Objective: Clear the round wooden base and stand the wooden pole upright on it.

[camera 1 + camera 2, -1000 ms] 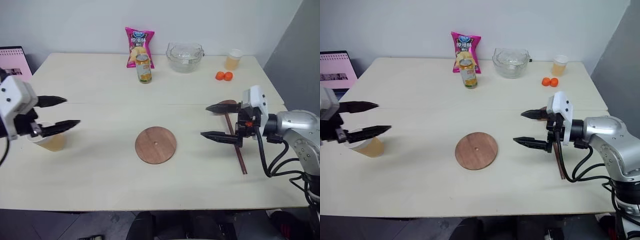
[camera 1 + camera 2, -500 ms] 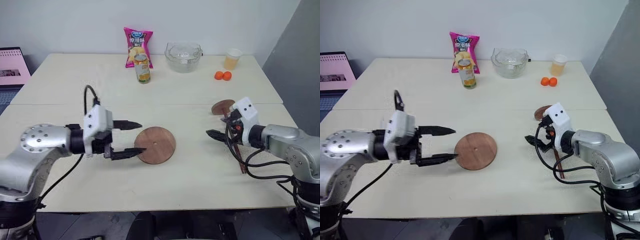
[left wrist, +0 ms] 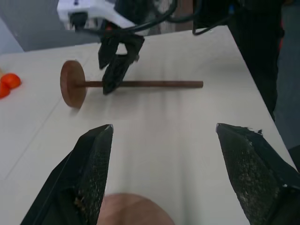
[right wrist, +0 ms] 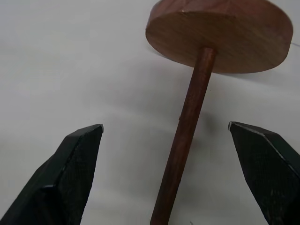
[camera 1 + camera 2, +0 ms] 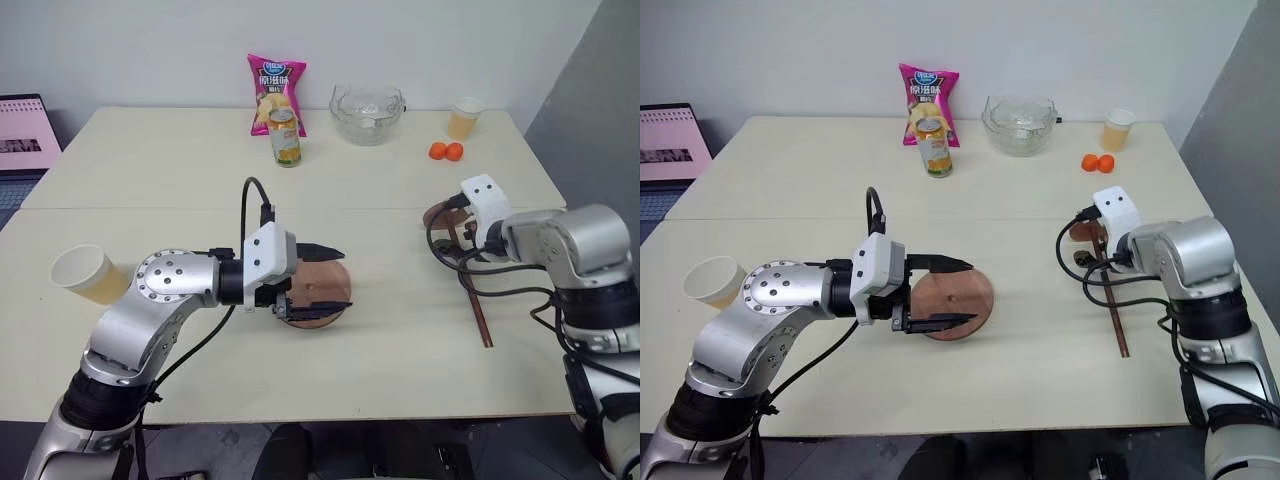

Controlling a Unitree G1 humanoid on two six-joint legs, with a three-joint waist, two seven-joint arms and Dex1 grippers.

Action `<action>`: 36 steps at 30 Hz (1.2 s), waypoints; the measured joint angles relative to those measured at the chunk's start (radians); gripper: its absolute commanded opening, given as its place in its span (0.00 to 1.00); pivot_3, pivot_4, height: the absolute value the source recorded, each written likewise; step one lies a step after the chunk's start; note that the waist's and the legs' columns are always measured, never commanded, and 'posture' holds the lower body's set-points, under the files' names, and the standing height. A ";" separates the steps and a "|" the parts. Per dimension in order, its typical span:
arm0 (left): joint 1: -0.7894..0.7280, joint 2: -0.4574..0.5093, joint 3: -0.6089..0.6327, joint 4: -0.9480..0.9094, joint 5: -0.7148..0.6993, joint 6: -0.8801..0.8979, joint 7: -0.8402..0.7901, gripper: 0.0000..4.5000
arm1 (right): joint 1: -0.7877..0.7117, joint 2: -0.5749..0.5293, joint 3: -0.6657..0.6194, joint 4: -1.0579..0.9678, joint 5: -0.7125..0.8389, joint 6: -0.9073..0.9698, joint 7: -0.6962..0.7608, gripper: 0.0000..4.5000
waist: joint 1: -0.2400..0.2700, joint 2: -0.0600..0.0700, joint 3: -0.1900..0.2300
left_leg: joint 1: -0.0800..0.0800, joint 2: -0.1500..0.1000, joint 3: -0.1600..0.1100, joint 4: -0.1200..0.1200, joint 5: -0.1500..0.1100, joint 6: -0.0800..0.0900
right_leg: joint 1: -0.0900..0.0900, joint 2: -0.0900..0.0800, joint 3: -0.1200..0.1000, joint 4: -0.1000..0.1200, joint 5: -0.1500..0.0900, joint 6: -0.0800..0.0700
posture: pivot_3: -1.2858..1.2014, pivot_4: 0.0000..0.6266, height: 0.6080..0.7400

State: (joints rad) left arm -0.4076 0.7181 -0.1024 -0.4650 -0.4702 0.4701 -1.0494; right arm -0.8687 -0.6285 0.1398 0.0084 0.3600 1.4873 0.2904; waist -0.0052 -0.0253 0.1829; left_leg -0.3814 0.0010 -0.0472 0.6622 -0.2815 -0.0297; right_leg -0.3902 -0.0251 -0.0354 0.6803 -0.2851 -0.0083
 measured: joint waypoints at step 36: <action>0.028 0.004 -0.067 -0.009 0.063 -0.025 0.009 0.81 | -0.166 0.021 0.063 0.468 -0.091 0.006 0.210 0.06 | -0.002 0.001 0.000 | -0.001 0.000 0.000 0.000 0.000 0.000 | -0.001 0.000 0.000 0.000 0.000 0.000 | 0.52 0.24 1.00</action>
State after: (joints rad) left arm -0.3800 0.7219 -0.1690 -0.4741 -0.4070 0.4456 -1.0403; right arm -1.0348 -0.6079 0.2024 0.4769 0.2695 1.4937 0.5008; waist -0.0074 -0.0247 0.1832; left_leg -0.3819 0.0008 -0.0471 0.6622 -0.2815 -0.0296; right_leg -0.3908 -0.0254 -0.0352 0.6804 -0.2851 -0.0083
